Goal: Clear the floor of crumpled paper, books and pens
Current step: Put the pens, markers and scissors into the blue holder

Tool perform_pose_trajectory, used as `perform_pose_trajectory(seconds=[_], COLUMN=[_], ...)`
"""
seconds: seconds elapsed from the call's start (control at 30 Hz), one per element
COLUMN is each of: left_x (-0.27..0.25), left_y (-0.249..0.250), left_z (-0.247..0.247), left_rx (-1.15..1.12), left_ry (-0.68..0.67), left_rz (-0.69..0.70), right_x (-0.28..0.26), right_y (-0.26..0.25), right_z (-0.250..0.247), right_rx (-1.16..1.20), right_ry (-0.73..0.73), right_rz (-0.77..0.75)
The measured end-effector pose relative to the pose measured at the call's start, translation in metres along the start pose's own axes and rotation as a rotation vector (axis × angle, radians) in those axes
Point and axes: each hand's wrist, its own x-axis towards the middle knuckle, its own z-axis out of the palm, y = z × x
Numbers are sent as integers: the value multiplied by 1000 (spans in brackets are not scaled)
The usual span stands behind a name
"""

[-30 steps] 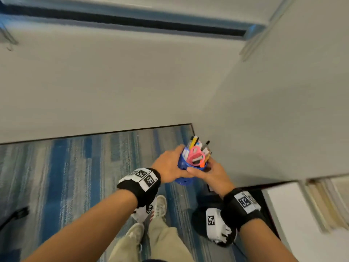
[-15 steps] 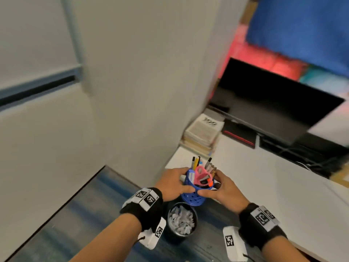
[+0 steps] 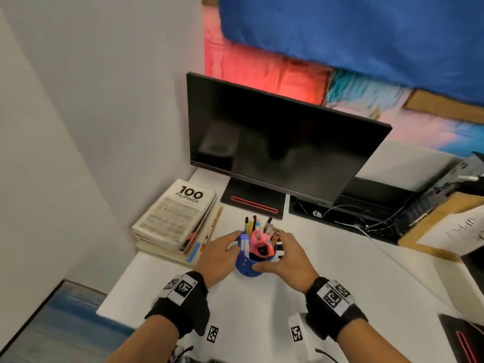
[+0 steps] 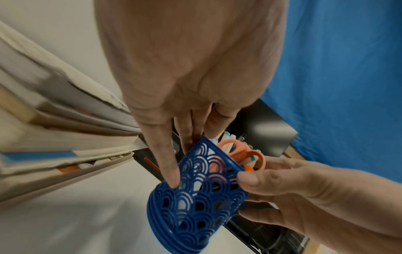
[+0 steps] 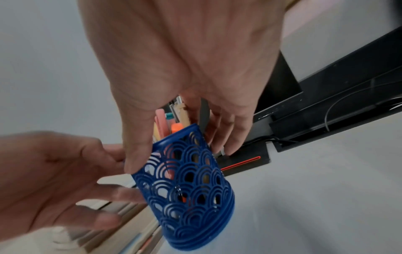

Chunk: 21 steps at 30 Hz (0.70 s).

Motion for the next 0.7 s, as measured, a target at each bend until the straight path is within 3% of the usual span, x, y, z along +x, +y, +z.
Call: perform_pose_trajectory(seconds=[0.3, 0.53, 0.7], left_x=[99, 141, 138], left_y=[0, -10, -9], left_z=[-18, -19, -17], left_rx=[37, 66, 87], left_ry=[132, 118, 183], left_rz=[-157, -157, -135], right_x=[125, 163, 163], right_y=[-4, -1, 5], right_z=[13, 19, 15], right_rx=[-114, -63, 28], right_ry=[-51, -84, -119], right_rz=[-31, 4, -5])
